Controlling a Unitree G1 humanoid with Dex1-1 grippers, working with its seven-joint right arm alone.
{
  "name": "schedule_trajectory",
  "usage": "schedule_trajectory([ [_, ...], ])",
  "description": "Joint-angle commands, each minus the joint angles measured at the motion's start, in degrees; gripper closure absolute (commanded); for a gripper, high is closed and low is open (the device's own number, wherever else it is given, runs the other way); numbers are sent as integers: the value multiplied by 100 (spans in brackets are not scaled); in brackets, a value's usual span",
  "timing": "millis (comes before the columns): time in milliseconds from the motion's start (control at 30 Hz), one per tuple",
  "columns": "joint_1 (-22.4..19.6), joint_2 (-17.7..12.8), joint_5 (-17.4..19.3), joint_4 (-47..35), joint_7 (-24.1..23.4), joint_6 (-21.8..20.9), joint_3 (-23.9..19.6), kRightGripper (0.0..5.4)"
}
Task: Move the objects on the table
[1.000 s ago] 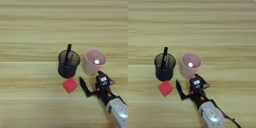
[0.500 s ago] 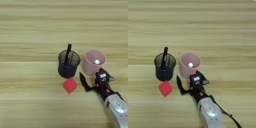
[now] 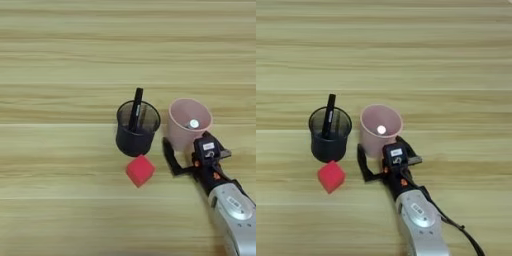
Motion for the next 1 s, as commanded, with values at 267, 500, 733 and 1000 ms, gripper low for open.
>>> schedule_trajectory([
  [267,-1,-31,-119,347,-4,221,142,5],
  [500,-85,-35,-114,355,12,256,173,5],
  [733,-183,-34,-97,374,-2,280,177,5],
  [1000,-263,-22,-76,430,-17,281,159,5],
])
